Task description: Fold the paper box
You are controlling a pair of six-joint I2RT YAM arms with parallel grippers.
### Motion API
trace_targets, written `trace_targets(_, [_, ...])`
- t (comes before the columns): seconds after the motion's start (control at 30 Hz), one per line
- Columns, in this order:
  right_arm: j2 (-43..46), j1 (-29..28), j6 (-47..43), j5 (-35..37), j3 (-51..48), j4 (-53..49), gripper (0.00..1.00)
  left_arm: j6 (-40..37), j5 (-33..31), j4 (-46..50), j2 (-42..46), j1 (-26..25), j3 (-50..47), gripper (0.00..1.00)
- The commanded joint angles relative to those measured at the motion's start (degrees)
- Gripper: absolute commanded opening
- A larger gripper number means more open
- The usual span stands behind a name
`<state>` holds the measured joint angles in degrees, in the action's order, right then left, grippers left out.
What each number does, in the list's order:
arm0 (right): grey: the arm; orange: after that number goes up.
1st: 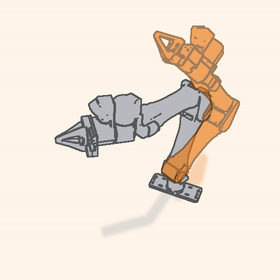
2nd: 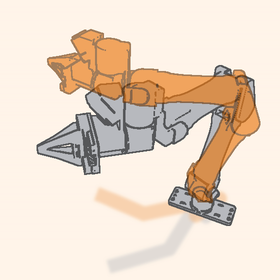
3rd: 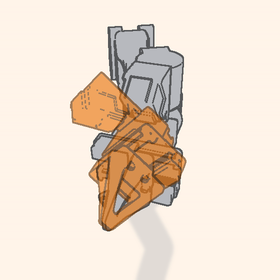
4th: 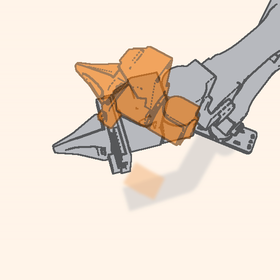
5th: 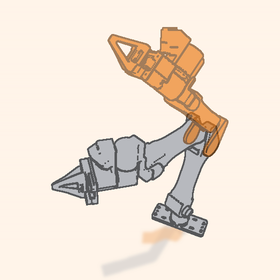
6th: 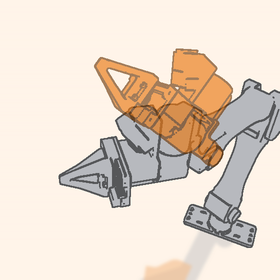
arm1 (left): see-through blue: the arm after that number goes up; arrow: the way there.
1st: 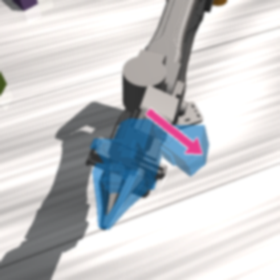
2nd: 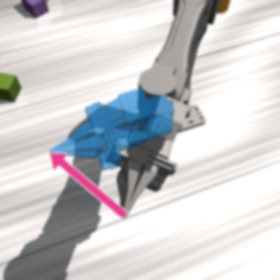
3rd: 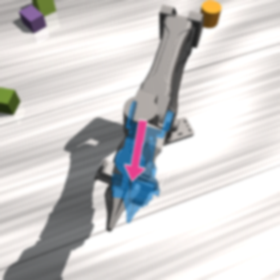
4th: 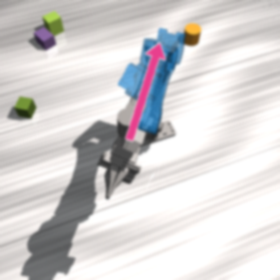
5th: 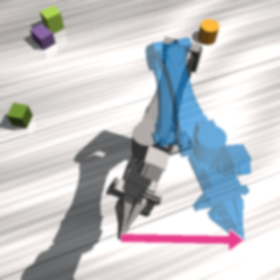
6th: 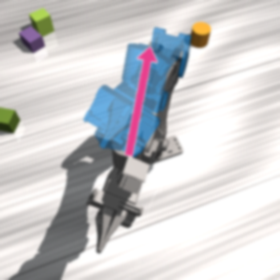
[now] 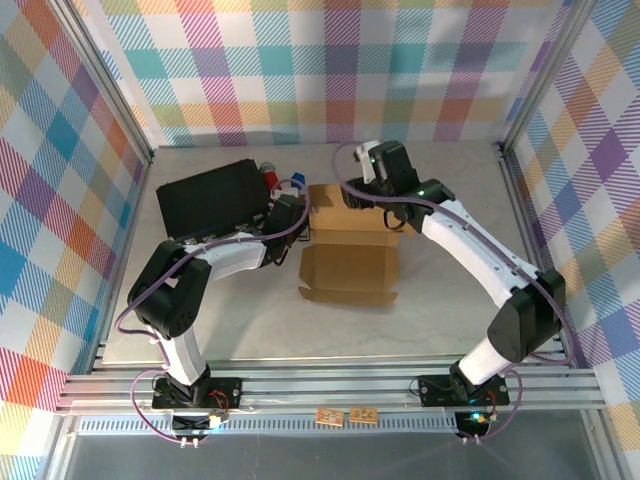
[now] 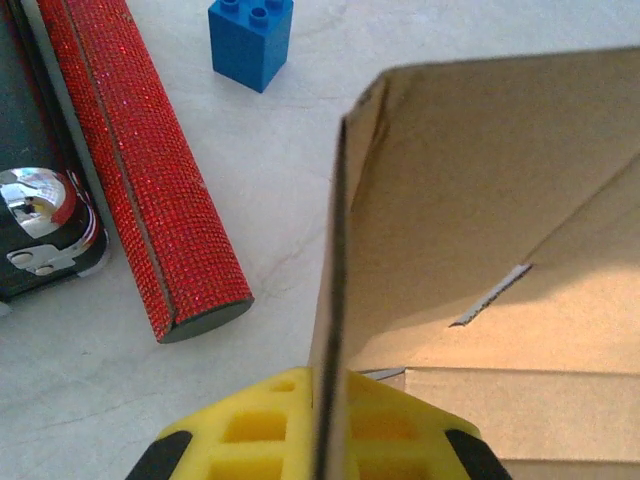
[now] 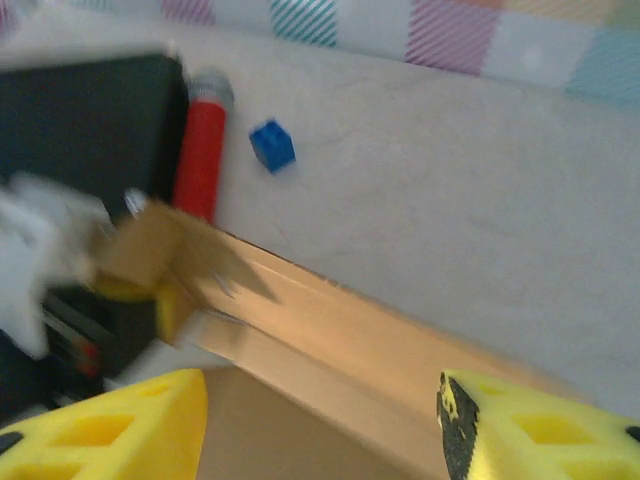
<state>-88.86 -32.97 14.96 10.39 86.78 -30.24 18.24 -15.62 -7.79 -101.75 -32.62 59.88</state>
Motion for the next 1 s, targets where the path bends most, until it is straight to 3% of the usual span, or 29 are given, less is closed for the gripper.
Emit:
trace_targets(0.0, [1.1, 0.3, 38.4, -1.4, 3.2, -6.3, 0.63, -0.8, -1.0, -4.6, 2.6, -0.6, -0.6, 0.0])
trace_targets(0.13, [-0.4, 0.4, 65.7, -4.3, 0.8, -0.8, 0.61, -1.1, -1.1, -4.4, 2.7, -1.0, -0.6, 0.0])
trace_targets(0.27, [-3.8, 1.1, 76.3, -3.1, -0.6, 7.5, 0.65, -1.5, -1.1, -4.2, 3.1, -1.4, -1.1, 0.0])
trace_targets(0.53, [-14.9, 7.0, 77.5, -12.9, 5.6, 13.0, 0.69, -2.8, -1.8, -3.7, 4.1, -1.3, -1.8, 0.0])
trace_targets(0.63, [-19.2, 8.3, 74.2, -16.9, 11.6, 12.1, 0.69, -3.3, -1.8, -3.2, 4.3, -1.4, -1.6, 0.0])
trace_targets(0.83, [-26.8, 8.7, 63.9, -21.8, 27.4, 3.2, 0.75, -4.3, -1.9, -2.1, 4.7, -1.7, -1.2, 0.0])
trace_targets(0.97, [-35.4, 9.0, 60.8, -27.2, 40.0, -8.0, 0.75, -5.0, -2.0, -1.5, 5.1, -1.6, -1.1, 0.0])
